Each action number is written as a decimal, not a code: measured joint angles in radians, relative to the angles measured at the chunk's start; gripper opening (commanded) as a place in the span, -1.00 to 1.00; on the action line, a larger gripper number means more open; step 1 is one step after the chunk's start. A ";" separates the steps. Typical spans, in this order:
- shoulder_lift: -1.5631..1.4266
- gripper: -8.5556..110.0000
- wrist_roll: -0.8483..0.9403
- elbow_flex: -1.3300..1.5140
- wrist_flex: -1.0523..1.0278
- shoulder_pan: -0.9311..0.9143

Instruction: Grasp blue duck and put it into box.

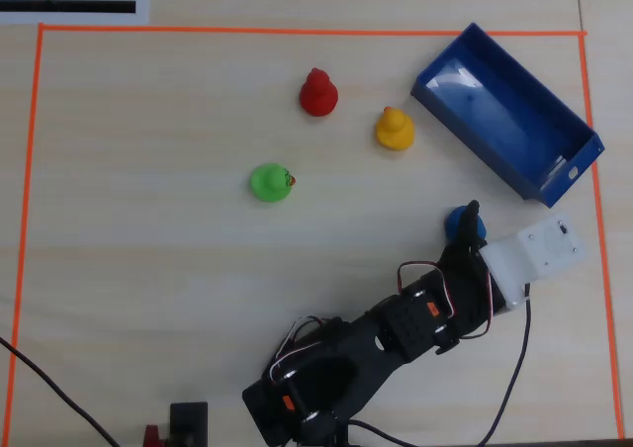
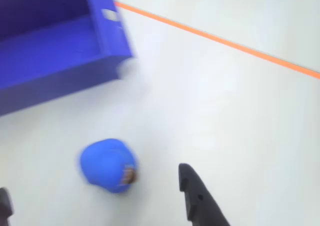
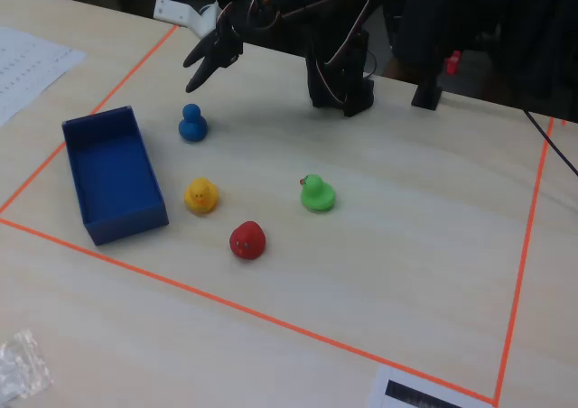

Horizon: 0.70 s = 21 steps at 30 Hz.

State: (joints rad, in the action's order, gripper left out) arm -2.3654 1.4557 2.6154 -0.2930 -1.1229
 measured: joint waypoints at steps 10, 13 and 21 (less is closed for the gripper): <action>0.127 -0.06 -0.078 0.000 0.132 0.140; 0.201 -0.06 -0.086 0.000 0.238 0.132; 0.350 -0.06 -0.094 0.000 0.442 0.101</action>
State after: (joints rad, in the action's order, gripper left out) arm -2.0157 1.3622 2.6154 0.1488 -1.0216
